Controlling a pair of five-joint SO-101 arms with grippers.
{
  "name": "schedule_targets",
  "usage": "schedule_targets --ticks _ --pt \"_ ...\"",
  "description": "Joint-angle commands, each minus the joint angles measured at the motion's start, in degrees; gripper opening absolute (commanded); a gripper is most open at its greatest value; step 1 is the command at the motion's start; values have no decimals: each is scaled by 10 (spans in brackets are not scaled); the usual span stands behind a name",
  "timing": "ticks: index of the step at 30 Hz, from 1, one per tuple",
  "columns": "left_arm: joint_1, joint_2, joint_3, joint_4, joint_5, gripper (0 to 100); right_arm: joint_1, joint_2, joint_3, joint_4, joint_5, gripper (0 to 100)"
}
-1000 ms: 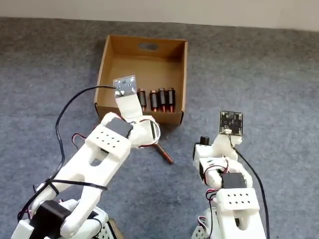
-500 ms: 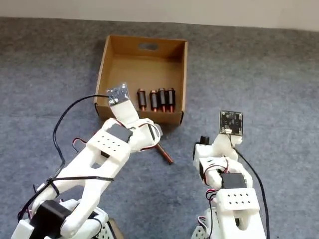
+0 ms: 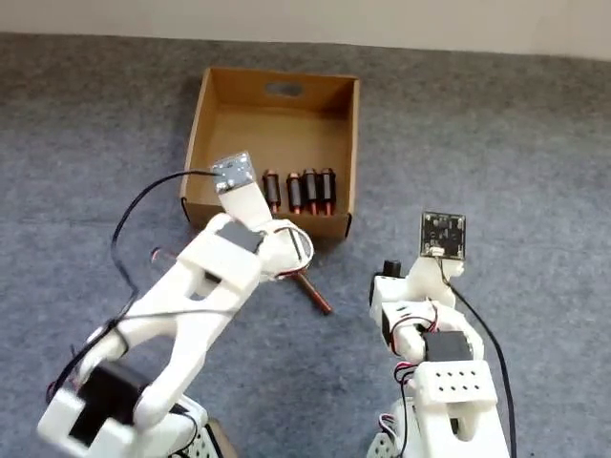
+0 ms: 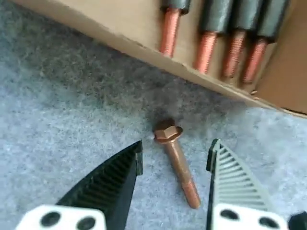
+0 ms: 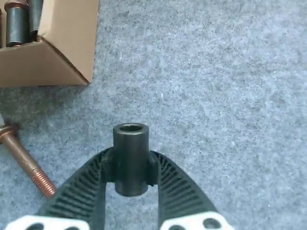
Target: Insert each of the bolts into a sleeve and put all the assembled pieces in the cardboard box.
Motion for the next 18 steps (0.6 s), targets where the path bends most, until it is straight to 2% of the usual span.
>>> schedule_targets --ticks 1,6,13,18 --pt "10 62 -97 69 18 231 6 -8 -4 -11 -4 6" --pt "15 130 -167 107 47 231 6 -8 -4 -11 -4 6" --pt "51 210 -175 105 53 231 6 -8 -4 -11 -4 6" --pt "50 235 -176 105 53 225 6 -8 -4 -11 -4 6"
